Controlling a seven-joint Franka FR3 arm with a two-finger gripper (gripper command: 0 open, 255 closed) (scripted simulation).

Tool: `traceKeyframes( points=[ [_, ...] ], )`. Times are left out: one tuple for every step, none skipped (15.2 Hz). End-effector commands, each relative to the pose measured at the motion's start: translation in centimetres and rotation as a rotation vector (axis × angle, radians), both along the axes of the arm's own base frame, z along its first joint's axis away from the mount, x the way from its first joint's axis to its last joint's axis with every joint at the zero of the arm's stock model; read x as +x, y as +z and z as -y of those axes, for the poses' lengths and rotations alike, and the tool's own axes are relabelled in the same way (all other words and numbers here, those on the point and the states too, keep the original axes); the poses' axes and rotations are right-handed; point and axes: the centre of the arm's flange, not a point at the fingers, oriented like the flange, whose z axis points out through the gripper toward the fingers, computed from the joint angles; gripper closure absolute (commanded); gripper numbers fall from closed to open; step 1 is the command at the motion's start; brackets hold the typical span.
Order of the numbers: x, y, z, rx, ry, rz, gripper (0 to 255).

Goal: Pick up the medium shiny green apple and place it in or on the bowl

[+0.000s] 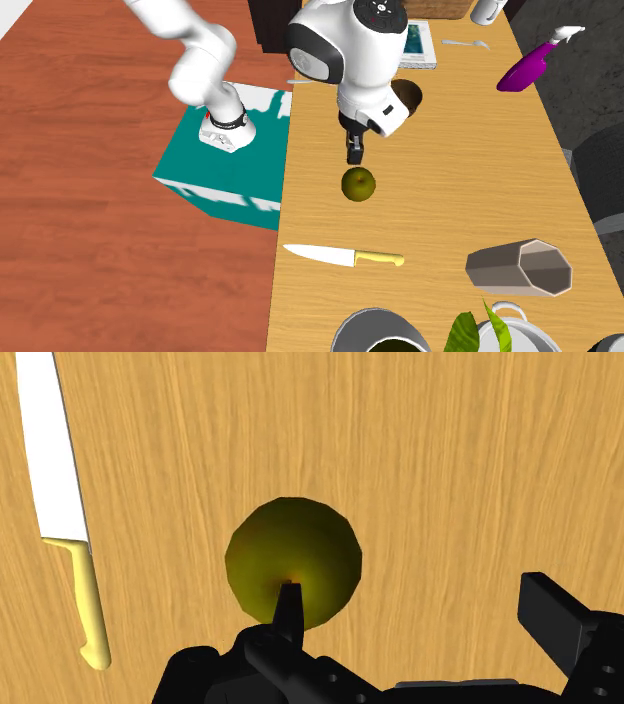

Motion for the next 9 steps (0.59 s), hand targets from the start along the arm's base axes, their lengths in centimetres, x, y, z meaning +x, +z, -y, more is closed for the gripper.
traceKeyframes(
  points=[
    [1.5, -0.8, 1.7, -0.007, 0.006, 0.014, 0],
    [2.2, -1.2, 2.6, -0.009, 0.008, 0.021, 0],
    [2.8, -1.7, 3.6, -0.012, 0.011, 0.028, 0],
    [3.5, -2.1, 4.5, -0.015, 0.013, 0.034, 0],
    [3.7, -2.2, 4.7, -0.015, 0.014, 0.036, 0],
    [3.8, -2.8, 4.7, -0.015, 0.014, 0.036, 0],
    [3.8, -3.3, 4.7, -0.015, 0.014, 0.036, 0],
    [3.8, -3.8, 4.6, -0.015, 0.014, 0.036, 0],
    [3.8, -4.3, 4.6, -0.015, 0.014, 0.036, 0]
  ],
)
